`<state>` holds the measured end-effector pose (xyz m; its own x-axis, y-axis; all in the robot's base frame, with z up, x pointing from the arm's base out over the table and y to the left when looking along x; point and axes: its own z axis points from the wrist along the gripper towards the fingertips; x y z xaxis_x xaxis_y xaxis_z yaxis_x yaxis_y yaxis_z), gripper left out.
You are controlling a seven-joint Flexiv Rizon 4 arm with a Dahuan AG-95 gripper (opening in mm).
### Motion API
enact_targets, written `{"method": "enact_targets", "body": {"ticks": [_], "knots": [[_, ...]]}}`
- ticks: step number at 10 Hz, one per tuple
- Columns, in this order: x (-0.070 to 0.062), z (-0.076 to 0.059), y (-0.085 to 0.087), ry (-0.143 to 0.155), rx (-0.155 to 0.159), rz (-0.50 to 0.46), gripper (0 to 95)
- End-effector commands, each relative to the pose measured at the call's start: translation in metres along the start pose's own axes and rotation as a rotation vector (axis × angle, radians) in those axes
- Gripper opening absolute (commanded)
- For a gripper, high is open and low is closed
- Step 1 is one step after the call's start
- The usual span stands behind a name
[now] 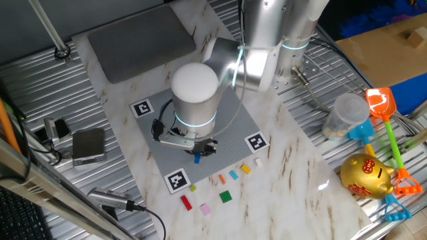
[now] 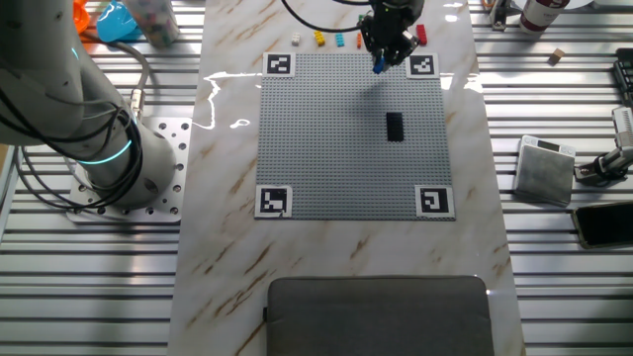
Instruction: Build with small Lego blocks
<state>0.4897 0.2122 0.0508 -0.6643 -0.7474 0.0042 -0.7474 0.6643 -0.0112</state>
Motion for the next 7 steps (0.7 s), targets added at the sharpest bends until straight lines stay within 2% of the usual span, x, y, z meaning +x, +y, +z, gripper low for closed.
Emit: {"method": "enact_targets", "body": {"ticks": [1,3,5,6,7], "knots": [[0.000,0.000,0.000,-0.017,0.017,0.195,0.0],[0.002,-0.001,-0.003,-0.029,0.009,0.286,0.0],[0.026,-0.007,-0.032,-0.041,0.006,0.333,0.0],[0.033,-0.007,-0.039,-0.045,0.008,0.337,0.0],[0.051,-0.005,-0.057,-0.057,0.014,0.352,0.0]]}}
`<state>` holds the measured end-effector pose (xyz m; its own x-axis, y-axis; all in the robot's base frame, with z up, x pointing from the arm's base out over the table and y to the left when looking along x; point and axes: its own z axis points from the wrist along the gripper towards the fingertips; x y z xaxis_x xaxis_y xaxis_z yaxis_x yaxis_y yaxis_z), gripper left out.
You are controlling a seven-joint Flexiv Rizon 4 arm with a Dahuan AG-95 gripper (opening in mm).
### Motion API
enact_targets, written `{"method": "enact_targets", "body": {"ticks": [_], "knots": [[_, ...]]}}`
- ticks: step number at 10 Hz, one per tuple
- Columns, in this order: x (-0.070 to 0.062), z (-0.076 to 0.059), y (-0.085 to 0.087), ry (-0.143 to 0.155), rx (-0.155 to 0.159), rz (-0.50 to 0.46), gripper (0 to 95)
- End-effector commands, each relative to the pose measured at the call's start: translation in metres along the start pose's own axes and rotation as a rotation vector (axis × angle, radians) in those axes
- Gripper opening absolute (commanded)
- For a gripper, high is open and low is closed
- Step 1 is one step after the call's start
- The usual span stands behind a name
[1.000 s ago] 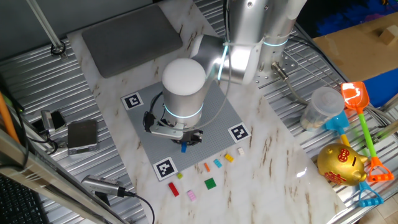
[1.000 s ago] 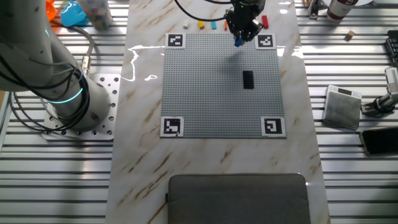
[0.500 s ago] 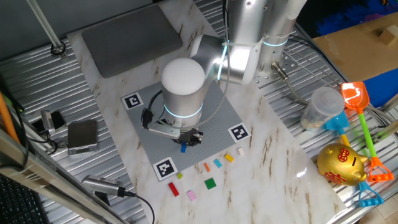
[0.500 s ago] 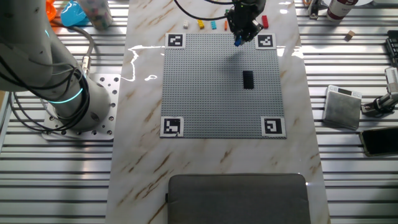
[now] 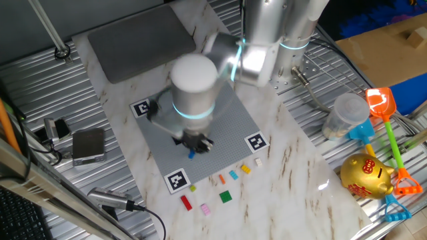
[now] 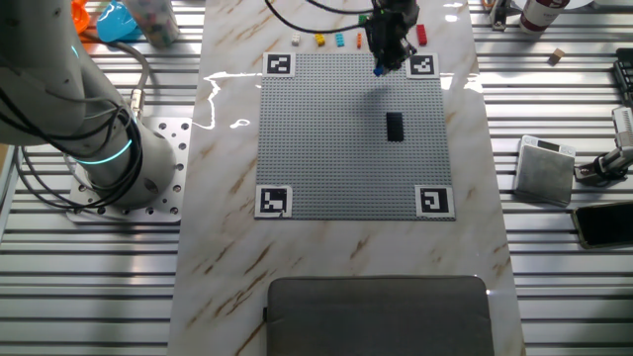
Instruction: Build with small Lego blocks
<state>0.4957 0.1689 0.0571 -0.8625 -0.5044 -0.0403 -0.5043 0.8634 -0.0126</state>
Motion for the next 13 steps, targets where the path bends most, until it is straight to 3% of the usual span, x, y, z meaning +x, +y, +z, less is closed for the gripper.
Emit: {"method": "enact_targets", "body": {"ticks": [1,4,6,9,10,11,13], "knots": [[0.018,0.002,-0.040,-0.021,0.007,0.044,0.0],[0.033,0.007,-0.067,-0.022,0.012,0.030,0.0],[0.037,0.006,-0.071,-0.008,0.015,-0.018,0.0],[0.031,0.004,-0.056,0.000,0.018,-0.062,0.0],[0.026,0.004,-0.038,0.010,0.028,-0.065,0.0],[0.025,0.005,-0.032,0.010,0.034,-0.059,0.0],[0.025,0.005,-0.032,0.007,0.038,-0.017,0.0]]}}
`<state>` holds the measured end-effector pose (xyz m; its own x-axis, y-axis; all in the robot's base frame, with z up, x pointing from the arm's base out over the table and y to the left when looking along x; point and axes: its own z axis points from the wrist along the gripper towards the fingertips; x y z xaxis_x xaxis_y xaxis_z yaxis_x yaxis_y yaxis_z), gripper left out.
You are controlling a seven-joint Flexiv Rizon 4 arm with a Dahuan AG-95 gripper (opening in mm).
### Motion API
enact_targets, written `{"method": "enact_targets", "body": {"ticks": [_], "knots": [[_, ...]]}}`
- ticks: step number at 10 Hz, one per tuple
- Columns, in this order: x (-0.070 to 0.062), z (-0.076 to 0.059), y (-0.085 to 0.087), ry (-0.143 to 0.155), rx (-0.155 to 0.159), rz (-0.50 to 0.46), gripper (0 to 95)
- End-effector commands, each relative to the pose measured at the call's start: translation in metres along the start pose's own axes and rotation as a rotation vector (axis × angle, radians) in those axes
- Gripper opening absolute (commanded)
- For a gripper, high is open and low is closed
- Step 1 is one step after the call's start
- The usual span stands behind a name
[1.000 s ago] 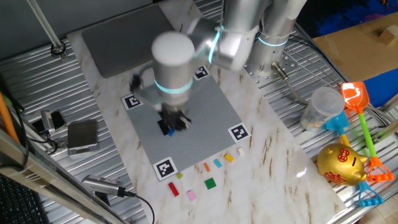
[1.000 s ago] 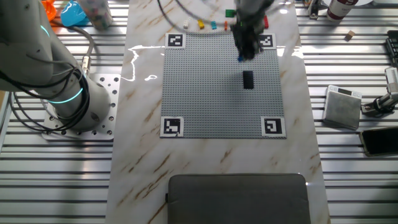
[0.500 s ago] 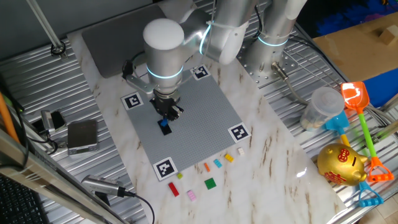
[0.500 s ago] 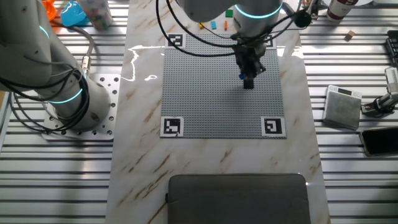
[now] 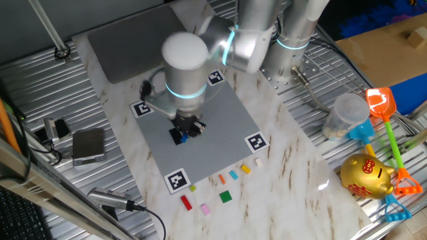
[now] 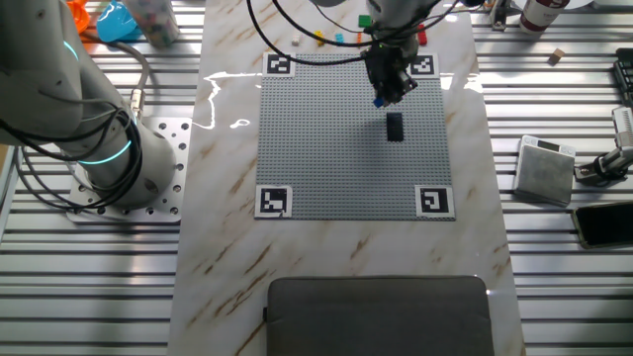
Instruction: Build with small Lego blocks
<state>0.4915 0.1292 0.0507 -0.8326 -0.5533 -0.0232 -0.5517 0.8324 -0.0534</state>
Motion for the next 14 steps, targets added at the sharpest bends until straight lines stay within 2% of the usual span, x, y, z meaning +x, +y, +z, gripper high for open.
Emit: {"method": "enact_targets", "body": {"ticks": [1,2,8,9,11,14], "knots": [[0.001,-0.001,0.000,-0.008,-0.003,0.058,0.0],[0.001,-0.001,0.000,-0.011,-0.015,0.080,0.0],[0.001,-0.001,0.000,-0.025,-0.035,0.237,0.0],[0.002,-0.001,-0.004,-0.021,-0.031,0.267,0.0],[0.005,-0.001,-0.026,-0.017,-0.027,0.289,0.0],[0.000,0.009,-0.043,-0.040,-0.024,0.346,0.0]]}}
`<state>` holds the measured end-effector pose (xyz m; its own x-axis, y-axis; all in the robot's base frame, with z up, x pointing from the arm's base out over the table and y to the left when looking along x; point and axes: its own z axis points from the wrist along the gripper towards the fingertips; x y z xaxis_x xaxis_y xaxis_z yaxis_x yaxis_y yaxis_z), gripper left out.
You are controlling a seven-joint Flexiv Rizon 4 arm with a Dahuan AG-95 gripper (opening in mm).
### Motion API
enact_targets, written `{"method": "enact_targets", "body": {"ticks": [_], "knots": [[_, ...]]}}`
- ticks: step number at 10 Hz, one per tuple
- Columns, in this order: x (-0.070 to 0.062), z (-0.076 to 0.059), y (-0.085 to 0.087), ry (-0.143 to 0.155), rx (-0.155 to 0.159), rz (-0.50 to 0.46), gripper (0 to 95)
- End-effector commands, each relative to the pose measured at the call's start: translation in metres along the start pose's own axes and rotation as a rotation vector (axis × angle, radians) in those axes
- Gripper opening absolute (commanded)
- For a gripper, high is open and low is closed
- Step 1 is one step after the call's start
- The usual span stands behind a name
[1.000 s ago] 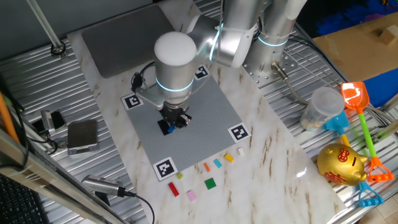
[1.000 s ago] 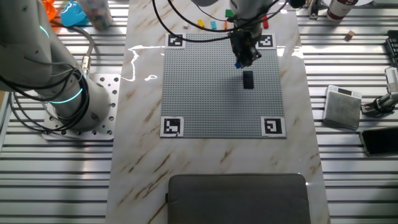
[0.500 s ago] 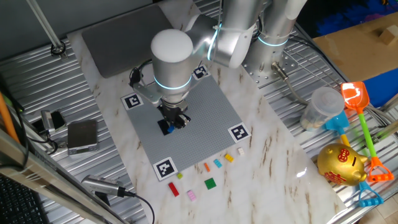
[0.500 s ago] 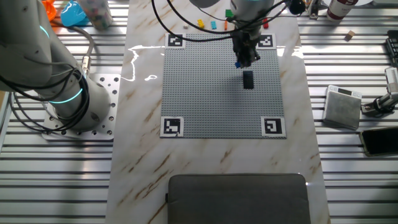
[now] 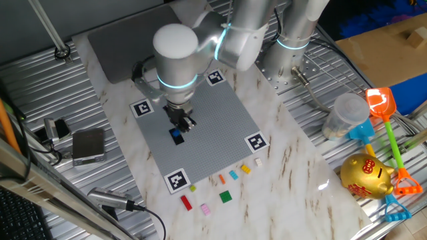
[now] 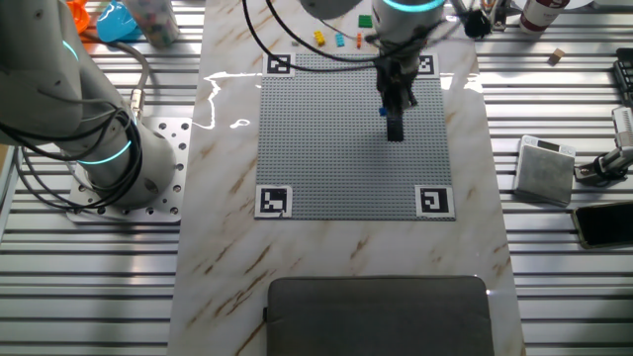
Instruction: Build with small Lego blocks
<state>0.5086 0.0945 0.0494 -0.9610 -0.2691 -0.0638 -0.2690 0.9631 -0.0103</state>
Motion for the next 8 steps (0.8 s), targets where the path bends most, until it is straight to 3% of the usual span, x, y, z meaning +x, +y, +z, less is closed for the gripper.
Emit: {"method": "enact_targets", "body": {"ticks": [1,3,8], "knots": [[-0.011,0.010,-0.005,-0.013,0.006,0.053,0.0],[-0.016,0.016,-0.009,-0.012,0.007,0.072,0.0],[-0.015,0.020,-0.019,-0.002,0.000,0.115,0.0]]}}
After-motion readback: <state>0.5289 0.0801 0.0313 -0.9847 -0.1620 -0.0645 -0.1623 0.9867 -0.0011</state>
